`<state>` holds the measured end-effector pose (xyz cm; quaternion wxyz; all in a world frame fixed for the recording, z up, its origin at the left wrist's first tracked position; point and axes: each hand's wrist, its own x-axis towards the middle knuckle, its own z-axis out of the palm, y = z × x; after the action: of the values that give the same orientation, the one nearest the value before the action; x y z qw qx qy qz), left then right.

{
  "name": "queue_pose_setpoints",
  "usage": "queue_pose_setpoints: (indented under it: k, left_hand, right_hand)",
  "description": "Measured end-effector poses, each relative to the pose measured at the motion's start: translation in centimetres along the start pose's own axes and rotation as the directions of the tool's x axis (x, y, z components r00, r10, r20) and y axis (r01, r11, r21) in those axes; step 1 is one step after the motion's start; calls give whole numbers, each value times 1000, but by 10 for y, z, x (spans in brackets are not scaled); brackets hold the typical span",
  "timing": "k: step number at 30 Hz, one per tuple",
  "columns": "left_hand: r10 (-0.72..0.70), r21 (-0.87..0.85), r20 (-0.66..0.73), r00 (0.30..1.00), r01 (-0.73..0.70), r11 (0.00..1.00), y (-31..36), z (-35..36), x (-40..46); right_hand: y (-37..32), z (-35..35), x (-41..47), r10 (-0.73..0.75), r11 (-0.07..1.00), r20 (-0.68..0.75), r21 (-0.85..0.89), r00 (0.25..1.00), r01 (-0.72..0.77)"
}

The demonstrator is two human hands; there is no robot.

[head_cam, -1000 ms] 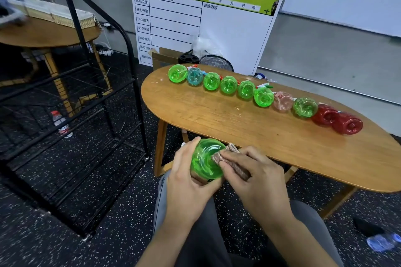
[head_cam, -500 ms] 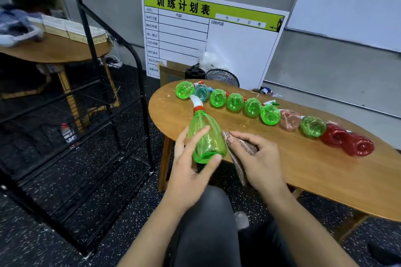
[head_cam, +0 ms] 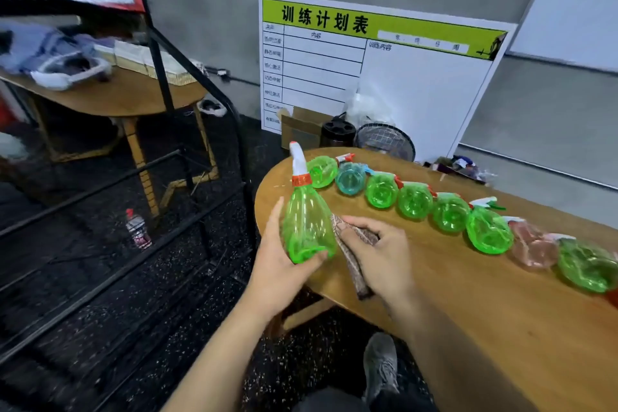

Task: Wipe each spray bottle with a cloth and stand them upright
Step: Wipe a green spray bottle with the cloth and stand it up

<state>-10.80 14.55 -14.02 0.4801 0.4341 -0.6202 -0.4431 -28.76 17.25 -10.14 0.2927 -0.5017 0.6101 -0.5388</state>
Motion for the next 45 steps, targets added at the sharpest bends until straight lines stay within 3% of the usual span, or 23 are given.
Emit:
queue_pose_setpoints:
  k: [11,21,32,41,45]
  left_hand:
    - [-3,180,-136,991,28,983,-90,-2,138]
    - [0,266,-187,982,51,963,-137,-12,208]
    - [-39,299,-211,977,102,949,-128,-4,212]
    - [56,354,-315,948,63,933,-89,9,157]
    - [71,406,-261,963,43,913,-73,28,156]
  right_hand:
    - [88,77,144,65,998,71,-6,995,-65]
    - [121,114,203,86,996,85,-9,993,-85]
    - [124,98,203,40,999,44,29,998,-42]
    - [105,50,178,74,992,40,101,996,-77]
    - [104,35,170,73,989,26,128,997,-76]
